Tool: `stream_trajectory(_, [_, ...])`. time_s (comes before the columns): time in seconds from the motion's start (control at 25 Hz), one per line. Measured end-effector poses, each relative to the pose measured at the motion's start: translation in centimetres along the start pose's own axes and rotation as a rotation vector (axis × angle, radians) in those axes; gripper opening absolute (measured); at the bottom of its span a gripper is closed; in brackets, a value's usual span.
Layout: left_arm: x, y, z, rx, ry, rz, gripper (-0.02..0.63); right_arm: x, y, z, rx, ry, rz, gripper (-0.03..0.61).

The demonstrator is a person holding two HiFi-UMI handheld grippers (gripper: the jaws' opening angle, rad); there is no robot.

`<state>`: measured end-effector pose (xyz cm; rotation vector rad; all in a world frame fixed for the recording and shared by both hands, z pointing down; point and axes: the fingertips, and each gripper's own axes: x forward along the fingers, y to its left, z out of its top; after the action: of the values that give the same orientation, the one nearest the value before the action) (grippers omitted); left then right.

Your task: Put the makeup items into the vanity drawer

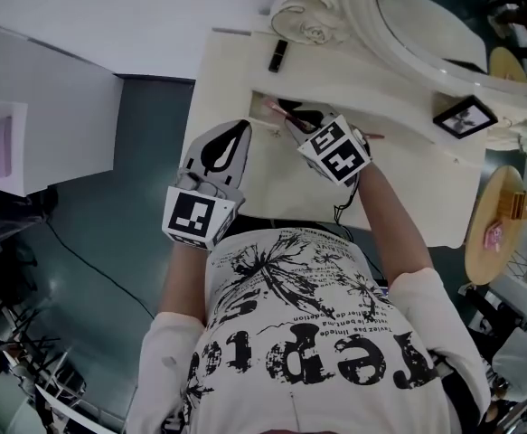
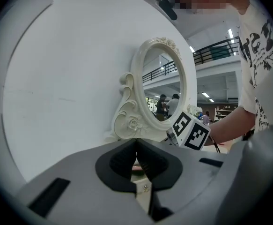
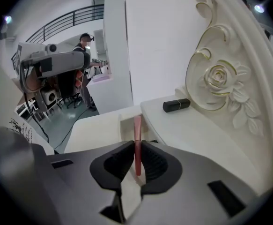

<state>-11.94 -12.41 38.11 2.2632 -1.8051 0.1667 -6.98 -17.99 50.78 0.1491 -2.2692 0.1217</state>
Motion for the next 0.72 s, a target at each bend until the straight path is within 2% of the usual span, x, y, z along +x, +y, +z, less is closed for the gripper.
stream_trajectory(0.2, [-1.1,2.1,-0.6,-0.017,0.006,0.030,0.014,1.7,-0.2,0.4,0.011,0.049,-0.021,0.063])
stream_trajectory(0.32, [-1.3,2.7,-0.7,-0.030,0.005,0.036,0.014,1.9,-0.2,0.8,0.047,0.035,-0.014,0.205])
stream_trajectory(0.36, [-1.2,2.7,-0.7,-0.031,0.004,0.032,0.014,1.8,-0.3,0.9,0.052,0.029,-0.018,0.220])
stream_trajectory(0.48, [-0.7,2.3,-0.6,-0.023,0.003,0.006,0.014,1.2,-0.4,0.9,0.062,0.012,-0.039,0.241])
stream_trajectory(0.72, [1.1,0.2,-0.2,-0.011,0.000,-0.058,0.014,-1.6,-1.2,-0.8,0.115,-0.010,-0.073,0.241])
